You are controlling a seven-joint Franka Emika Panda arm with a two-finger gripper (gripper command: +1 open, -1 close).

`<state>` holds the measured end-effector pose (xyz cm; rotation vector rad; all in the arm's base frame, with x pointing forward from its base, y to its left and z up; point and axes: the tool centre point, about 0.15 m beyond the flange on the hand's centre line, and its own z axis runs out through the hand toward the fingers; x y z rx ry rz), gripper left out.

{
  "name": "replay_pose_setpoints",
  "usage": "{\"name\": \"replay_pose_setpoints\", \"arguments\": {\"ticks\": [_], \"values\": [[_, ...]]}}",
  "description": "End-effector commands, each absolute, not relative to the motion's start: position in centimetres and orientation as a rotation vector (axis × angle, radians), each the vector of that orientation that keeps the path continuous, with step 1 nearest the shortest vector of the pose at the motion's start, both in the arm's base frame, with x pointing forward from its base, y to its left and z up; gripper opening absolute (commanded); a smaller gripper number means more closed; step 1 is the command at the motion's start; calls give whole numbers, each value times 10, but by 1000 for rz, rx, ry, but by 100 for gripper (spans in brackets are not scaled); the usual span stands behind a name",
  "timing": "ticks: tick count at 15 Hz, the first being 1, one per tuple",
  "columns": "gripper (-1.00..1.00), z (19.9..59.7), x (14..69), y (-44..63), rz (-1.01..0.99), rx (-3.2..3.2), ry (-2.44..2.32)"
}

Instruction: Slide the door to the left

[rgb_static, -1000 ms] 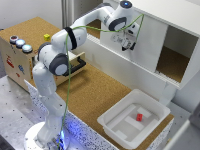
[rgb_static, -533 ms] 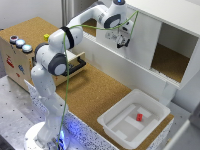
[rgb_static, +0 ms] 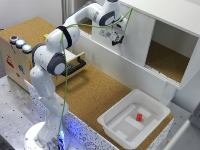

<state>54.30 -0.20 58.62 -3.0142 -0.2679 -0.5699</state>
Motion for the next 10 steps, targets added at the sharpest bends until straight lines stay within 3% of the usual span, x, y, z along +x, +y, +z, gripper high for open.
{"name": "replay_pose_setpoints", "arguments": {"ticks": [1,10], "values": [[-100,583,487,51,-747,-3086,-261],[-100,583,475,102,-752,-3071,-329]]}}
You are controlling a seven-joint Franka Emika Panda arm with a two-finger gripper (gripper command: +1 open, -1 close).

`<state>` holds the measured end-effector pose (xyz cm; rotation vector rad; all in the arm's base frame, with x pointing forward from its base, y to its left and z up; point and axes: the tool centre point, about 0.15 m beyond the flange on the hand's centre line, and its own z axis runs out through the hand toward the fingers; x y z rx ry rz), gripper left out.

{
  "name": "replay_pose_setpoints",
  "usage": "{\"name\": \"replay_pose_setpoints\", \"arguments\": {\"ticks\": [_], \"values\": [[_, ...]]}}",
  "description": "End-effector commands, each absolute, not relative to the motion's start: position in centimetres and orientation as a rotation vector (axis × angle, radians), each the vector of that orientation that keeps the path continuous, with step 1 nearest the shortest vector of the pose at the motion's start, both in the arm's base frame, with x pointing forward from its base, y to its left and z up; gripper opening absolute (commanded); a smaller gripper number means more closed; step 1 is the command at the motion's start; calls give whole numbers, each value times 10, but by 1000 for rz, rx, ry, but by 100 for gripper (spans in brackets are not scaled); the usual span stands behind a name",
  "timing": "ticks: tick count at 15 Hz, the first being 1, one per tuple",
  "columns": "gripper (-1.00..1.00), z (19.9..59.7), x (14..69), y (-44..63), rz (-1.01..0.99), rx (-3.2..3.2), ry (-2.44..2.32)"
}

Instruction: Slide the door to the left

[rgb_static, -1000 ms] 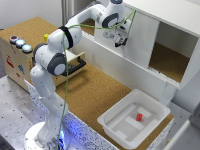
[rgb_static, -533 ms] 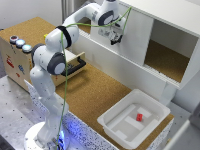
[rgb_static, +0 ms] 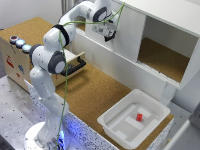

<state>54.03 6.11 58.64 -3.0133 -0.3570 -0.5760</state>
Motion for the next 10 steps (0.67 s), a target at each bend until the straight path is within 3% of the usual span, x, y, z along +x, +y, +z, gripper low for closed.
{"name": "replay_pose_setpoints", "arguments": {"ticks": [1,10], "values": [[-100,583,474,106,-751,-3069,-334],[-100,589,461,143,-774,-3047,-396]]}}
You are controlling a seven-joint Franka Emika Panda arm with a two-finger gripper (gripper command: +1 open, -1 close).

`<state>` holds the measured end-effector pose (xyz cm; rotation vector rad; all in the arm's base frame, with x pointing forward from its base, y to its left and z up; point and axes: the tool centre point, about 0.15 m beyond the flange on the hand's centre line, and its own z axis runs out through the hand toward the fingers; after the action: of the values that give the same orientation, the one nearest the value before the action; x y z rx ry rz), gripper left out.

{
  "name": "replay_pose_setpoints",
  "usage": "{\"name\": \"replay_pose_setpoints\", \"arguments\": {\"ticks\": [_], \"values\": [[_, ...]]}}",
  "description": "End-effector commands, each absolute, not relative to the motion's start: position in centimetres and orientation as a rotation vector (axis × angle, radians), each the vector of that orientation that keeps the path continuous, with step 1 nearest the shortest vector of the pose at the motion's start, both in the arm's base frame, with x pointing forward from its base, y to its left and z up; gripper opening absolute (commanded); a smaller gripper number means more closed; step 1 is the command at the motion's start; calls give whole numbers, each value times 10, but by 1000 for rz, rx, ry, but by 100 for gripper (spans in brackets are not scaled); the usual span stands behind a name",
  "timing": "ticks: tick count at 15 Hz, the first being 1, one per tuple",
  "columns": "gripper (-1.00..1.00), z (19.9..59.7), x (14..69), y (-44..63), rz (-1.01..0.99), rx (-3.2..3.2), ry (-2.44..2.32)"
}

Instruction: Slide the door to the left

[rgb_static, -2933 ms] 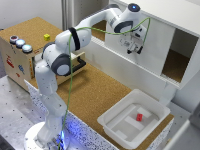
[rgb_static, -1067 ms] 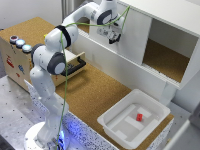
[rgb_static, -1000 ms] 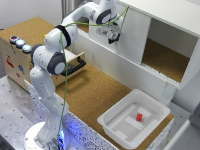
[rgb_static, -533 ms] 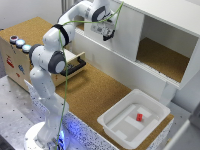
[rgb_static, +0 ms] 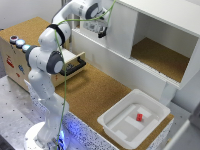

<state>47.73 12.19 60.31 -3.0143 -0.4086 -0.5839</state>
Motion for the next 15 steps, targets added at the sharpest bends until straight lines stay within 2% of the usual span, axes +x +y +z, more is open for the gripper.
{"name": "replay_pose_setpoints", "arguments": {"ticks": [1,2,8,15], "values": [[-100,592,460,144,-779,-3043,-383],[100,596,457,142,-794,-3039,-361],[100,600,441,112,-845,-3030,-247],[100,589,458,97,-816,-3060,-192]]}}
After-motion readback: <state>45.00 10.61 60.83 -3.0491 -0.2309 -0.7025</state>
